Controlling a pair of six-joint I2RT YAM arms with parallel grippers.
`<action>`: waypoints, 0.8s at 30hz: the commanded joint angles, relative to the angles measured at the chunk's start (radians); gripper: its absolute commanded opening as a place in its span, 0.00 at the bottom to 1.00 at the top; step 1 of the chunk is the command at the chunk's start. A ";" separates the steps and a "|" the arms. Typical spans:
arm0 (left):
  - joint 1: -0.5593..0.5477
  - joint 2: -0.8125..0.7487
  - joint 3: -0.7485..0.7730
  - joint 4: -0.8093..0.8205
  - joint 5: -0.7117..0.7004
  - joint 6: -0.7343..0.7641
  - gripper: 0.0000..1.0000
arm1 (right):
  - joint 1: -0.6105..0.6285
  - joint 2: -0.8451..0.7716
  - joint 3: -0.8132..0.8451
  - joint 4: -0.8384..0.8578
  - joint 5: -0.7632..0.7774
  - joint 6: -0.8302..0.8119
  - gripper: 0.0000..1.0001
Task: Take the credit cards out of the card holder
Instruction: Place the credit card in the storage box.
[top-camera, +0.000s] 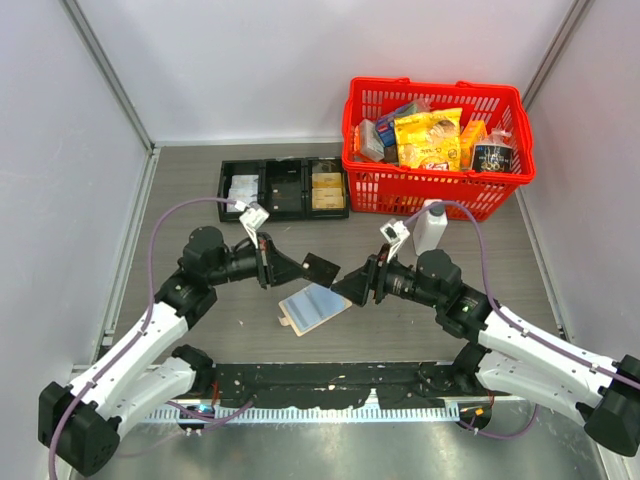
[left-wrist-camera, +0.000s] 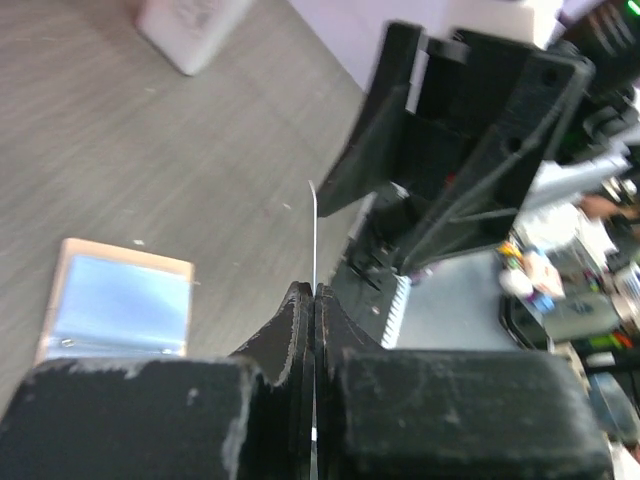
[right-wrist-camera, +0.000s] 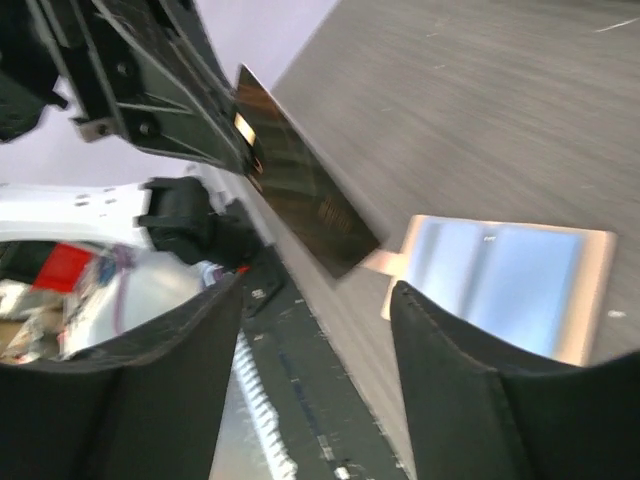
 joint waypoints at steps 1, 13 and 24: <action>0.059 0.039 0.039 -0.014 -0.178 -0.005 0.00 | -0.004 -0.030 -0.012 -0.062 0.232 -0.027 0.70; 0.196 0.414 0.285 -0.005 -0.716 -0.026 0.00 | -0.004 -0.067 -0.076 -0.139 0.513 -0.061 0.79; 0.251 0.848 0.573 0.021 -0.688 -0.042 0.00 | -0.002 -0.069 -0.088 -0.145 0.549 -0.099 0.80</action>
